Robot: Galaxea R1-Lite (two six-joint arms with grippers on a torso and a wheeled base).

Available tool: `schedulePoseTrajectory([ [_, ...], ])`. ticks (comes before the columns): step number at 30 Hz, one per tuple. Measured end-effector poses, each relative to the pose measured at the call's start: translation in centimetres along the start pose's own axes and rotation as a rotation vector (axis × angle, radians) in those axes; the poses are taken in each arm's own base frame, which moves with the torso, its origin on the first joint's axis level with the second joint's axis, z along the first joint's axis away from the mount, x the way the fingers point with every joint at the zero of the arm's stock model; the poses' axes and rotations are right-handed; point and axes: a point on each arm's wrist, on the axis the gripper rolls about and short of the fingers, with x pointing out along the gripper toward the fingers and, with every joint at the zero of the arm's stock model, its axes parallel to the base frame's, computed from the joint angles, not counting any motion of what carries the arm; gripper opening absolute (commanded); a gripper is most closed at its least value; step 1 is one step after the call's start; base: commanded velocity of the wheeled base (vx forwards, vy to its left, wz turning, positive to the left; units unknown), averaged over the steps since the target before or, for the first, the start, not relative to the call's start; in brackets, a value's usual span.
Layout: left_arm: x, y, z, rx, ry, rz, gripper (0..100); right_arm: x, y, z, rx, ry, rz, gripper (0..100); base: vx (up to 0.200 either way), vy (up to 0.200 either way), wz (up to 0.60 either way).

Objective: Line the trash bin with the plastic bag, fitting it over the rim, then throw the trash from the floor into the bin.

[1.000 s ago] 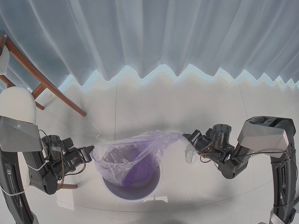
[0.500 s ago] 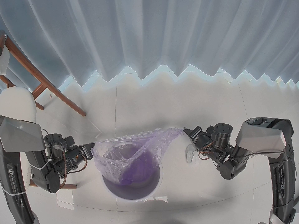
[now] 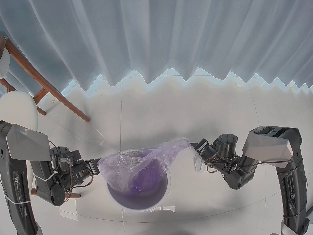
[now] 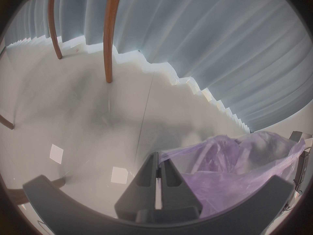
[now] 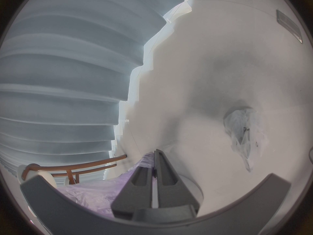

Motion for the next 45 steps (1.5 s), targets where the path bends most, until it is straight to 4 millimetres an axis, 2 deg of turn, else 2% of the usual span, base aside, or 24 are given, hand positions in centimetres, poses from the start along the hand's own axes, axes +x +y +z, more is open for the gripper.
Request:
schedulePoseTrajectory([
  [7,-1.4,0.2,-1.0,0.005,0.079,-0.035,0,-1.0,-0.4,-1.2,-0.079,0.023,-0.039,0,0.000,0.000,0.00],
  [13,-3.0,0.7,-1.2,0.042,0.133,-0.094,0,-2.5,0.1,-2.4,-0.106,0.063,-0.056,0,0.000,0.000,0.00],
  [14,-3.1,0.7,-1.2,0.043,0.136,-0.092,0,-2.7,0.3,-2.7,-0.112,0.070,-0.055,100,0.000,0.000,0.00],
  [19,-3.7,0.8,-1.3,0.043,0.145,-0.087,0,-3.3,0.9,-3.1,-0.134,0.081,-0.040,100,0.000,0.000,0.00],
  [26,-3.9,0.8,-1.4,0.057,0.150,-0.087,0,-4.7,3.0,-2.1,-0.108,0.055,0.059,100,0.000,0.000,0.00],
  [30,-4.3,0.8,-1.6,0.077,0.162,-0.084,0,-5.9,4.8,-1.2,-0.071,0.050,0.109,100,0.000,0.000,0.00],
  [36,-5.1,0.7,-2.0,0.132,0.187,-0.083,0,-8.2,8.5,-0.2,0.027,0.083,0.231,100,0.000,0.000,0.00],
  [39,-5.7,0.7,-2.4,0.162,0.206,-0.082,0,-9.6,10.5,-0.9,0.070,0.158,0.287,100,0.000,0.000,0.00],
  [45,-6.8,0.1,-2.9,0.193,0.237,-0.093,0,-11.4,12.8,-4.1,0.079,0.320,0.268,100,0.000,0.000,0.00],
])
